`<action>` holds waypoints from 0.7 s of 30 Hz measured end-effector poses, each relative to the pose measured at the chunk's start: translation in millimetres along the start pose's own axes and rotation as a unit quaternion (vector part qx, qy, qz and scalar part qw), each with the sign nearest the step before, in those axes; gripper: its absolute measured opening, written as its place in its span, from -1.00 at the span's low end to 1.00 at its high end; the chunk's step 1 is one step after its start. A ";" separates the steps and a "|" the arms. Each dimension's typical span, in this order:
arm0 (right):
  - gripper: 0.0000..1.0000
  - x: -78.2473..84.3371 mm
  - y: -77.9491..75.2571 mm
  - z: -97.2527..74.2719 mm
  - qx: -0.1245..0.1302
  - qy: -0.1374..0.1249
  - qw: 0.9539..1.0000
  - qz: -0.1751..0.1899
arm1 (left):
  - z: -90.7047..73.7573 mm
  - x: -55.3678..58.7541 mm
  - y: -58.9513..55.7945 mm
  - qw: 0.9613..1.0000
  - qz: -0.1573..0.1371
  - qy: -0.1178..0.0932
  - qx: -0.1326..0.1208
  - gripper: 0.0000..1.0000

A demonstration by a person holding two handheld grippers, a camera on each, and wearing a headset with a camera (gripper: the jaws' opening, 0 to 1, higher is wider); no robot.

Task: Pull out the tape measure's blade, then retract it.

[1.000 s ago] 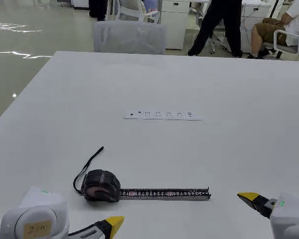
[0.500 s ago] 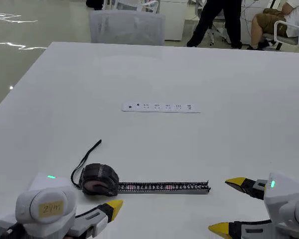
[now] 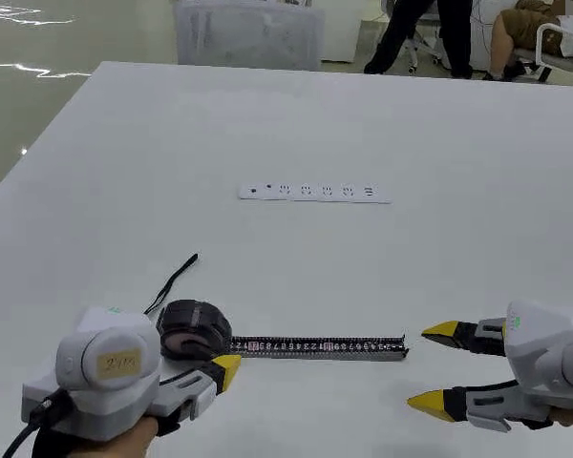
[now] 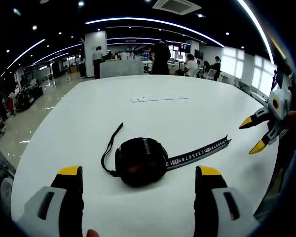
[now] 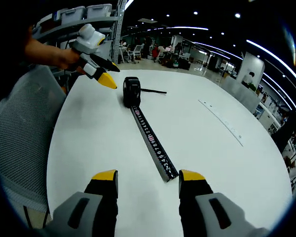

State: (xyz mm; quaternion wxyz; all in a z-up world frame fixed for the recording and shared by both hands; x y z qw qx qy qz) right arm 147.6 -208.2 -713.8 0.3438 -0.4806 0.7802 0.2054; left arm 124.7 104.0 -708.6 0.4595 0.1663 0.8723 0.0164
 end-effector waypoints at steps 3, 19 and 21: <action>-0.03 1.6 -6.8 3.6 -0.006 0.008 1.000 -0.008 | 3.3 0.3 4.2 1.000 -0.002 0.002 -0.001 0.82; -0.26 7.9 -34.4 22.8 -0.046 0.043 0.997 -0.041 | 19.4 -1.5 6.1 0.999 -0.032 0.006 -0.011 0.72; -0.26 8.8 -37.0 25.0 -0.051 0.049 0.996 -0.046 | 21.6 -1.3 6.5 0.999 -0.033 0.008 -0.011 0.71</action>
Point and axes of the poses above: the centre of the closed fingertips' face, and the gripper's own axes: z roughly forward along the fingers, y roughly to its left, x roughly out of its underside, the point moved 5 cm from there along -z, roughly backward along the fingers, and after that the axes turned 12 degrees about z, right-handed, at the moved point
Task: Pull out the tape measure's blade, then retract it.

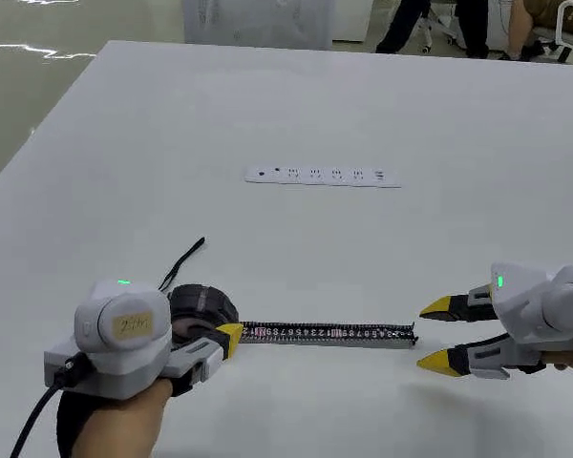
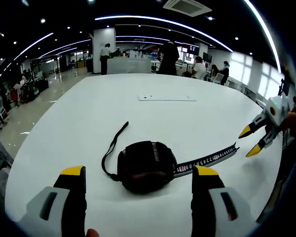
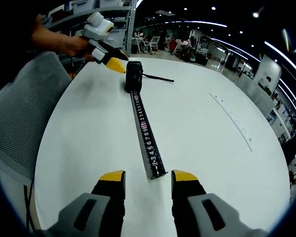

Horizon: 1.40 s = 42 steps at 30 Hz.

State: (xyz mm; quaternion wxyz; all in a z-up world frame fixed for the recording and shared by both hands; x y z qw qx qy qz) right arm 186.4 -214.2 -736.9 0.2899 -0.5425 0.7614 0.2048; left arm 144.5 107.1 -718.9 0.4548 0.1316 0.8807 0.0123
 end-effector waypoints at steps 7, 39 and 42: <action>-0.30 -1.7 -4.5 6.8 -0.018 0.013 1.000 -0.017 | 3.0 2.4 -0.6 1.000 -0.013 0.004 -0.004 0.65; -0.68 3.0 -19.8 27.2 -0.078 0.068 0.992 -0.070 | 30.7 2.3 -12.0 0.999 -0.048 0.018 -0.003 0.48; -0.69 3.1 -19.9 27.5 -0.079 0.067 0.992 -0.071 | 33.4 2.4 -11.4 0.999 -0.048 0.017 -0.002 0.46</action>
Point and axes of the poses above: the centre of the closed fingertips' face, and the gripper's own axes: z roughly forward along the fingers, y roughly to its left, x roughly out of its underside, the point moved 5 cm from there along -z, roughly backward along the fingers, and after that the axes turned 12 degrees about z, right-handed, at the moved point
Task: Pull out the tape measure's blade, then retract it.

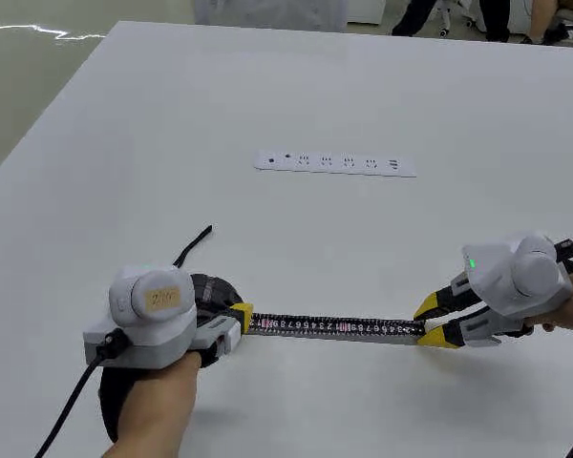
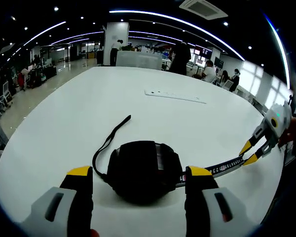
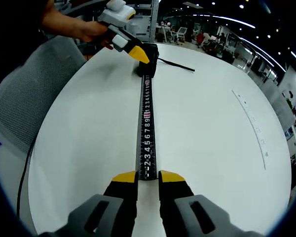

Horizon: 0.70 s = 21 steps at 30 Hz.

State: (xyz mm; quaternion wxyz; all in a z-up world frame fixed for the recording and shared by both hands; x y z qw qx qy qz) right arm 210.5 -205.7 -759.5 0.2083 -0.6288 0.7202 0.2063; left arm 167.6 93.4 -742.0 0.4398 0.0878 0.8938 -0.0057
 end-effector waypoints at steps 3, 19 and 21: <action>-0.70 -0.3 0.3 0.2 -0.002 0.000 1.000 -0.004 | 0.6 0.6 0.5 1.000 -0.001 0.000 -0.002 0.44; -0.74 -0.1 -2.0 0.1 -0.005 0.000 1.000 -0.012 | 3.2 3.2 -3.4 1.000 -0.005 -0.001 -0.010 0.38; -0.74 0.0 -2.0 0.1 -0.005 0.000 1.000 -0.013 | 0.5 1.0 -3.8 1.000 -0.010 -0.005 -0.011 0.38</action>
Point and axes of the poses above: the centre of the closed fingertips' face, and the gripper's own axes: z roughly forward along the fingers, y roughly to its left, x roughly out of its underside, the point moved 5 cm from there along -z, roughly backward along the fingers, and after that the axes turned 12 degrees about z, right-handed, at the moved point
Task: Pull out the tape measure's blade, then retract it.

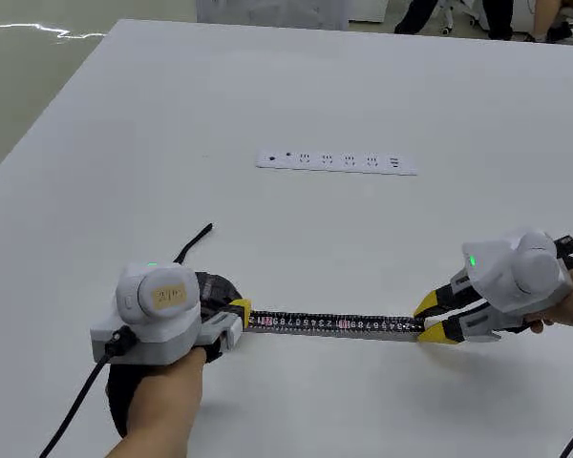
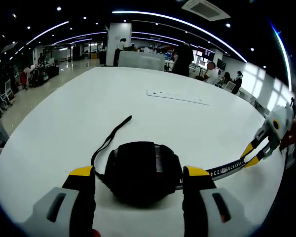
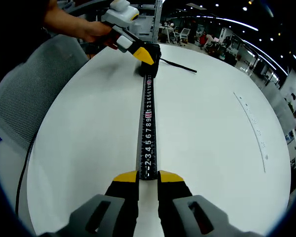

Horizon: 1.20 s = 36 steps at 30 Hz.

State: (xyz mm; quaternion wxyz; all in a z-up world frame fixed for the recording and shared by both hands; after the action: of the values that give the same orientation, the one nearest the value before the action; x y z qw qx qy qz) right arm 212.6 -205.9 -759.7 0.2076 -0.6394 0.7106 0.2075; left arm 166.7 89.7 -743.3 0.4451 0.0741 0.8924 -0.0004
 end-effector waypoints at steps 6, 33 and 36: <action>-0.74 0.3 -0.2 0.1 -0.001 0.000 1.000 0.001 | 6.2 -0.8 -0.2 1.000 -0.003 0.001 0.004 0.38; -0.74 1.1 1.3 -0.4 0.000 0.006 1.000 -0.003 | 7.3 -2.6 -4.2 0.999 0.009 0.025 -0.020 0.23; -0.74 0.6 1.6 -0.3 0.001 0.008 1.000 -0.005 | 6.8 -2.4 -4.2 0.999 0.009 0.026 -0.022 0.21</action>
State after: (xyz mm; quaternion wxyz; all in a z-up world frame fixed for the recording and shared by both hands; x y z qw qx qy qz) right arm 210.9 -206.4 -759.7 0.2036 -0.6445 0.7092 0.2005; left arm 173.0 84.8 -745.8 0.4235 0.0725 0.9026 0.0247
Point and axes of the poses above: the centre of the closed fingertips' face, and the gripper's own axes: z roughly forward along the fingers, y roughly to its left, x roughly out of its underside, the point moved 5 cm from there along -z, roughly backward along the fingers, and after that the axes turned 12 degrees about z, right-handed, at the moved point
